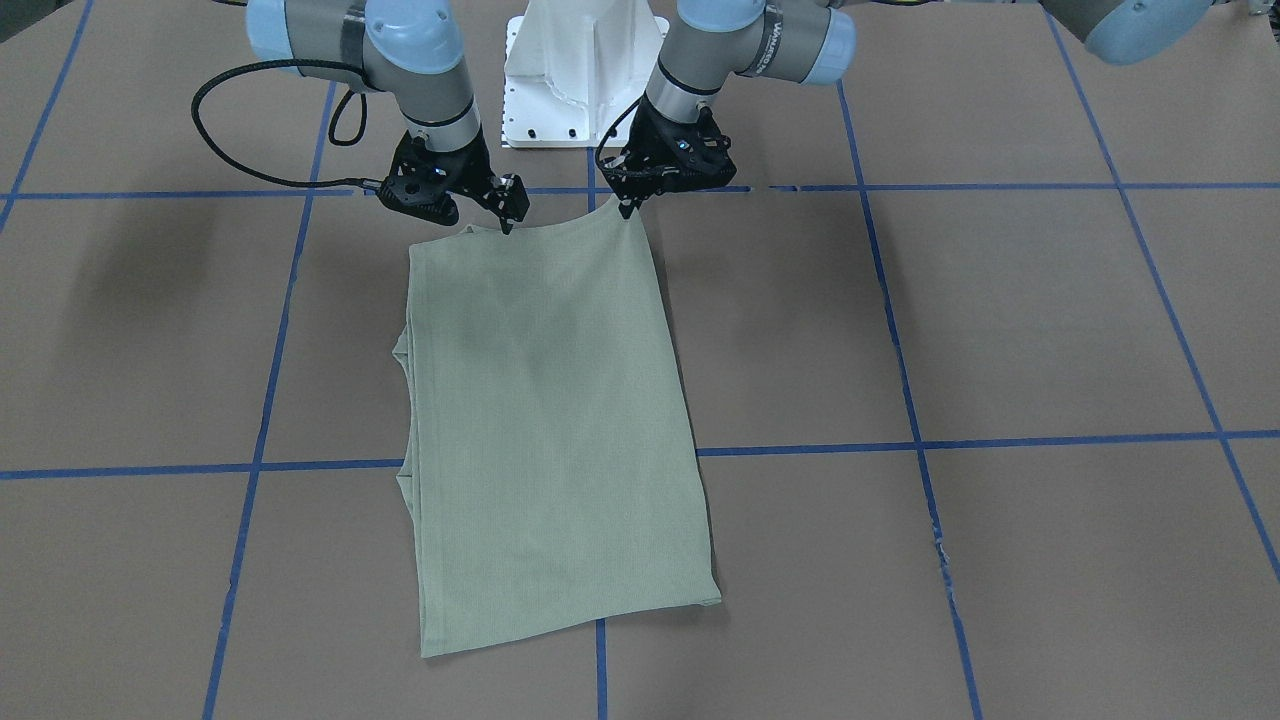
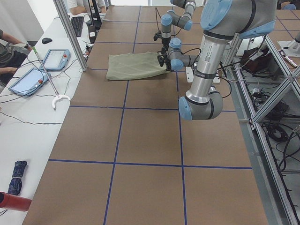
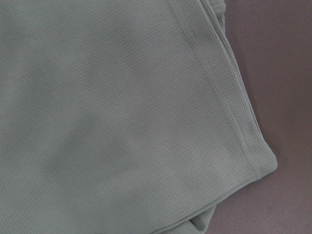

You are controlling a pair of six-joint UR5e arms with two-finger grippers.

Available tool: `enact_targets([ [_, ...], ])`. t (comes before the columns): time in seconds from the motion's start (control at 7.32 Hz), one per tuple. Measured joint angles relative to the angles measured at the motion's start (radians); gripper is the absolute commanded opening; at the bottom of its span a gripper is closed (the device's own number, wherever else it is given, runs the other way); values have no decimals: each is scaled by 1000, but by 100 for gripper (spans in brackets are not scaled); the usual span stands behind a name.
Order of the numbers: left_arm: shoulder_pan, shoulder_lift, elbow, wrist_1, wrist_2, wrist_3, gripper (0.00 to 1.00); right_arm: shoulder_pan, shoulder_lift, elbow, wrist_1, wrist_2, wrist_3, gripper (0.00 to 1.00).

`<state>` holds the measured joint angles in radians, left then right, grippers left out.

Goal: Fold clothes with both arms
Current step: 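Move the right gripper to the shirt's near corner beside the left gripper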

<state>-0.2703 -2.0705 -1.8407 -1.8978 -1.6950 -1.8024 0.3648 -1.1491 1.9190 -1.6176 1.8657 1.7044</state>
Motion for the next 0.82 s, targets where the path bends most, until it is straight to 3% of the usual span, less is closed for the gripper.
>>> enact_targets([
  [0.82,2,-5,-4,-1,0,0,0,-4,-56,-67,140,-3,72,100],
])
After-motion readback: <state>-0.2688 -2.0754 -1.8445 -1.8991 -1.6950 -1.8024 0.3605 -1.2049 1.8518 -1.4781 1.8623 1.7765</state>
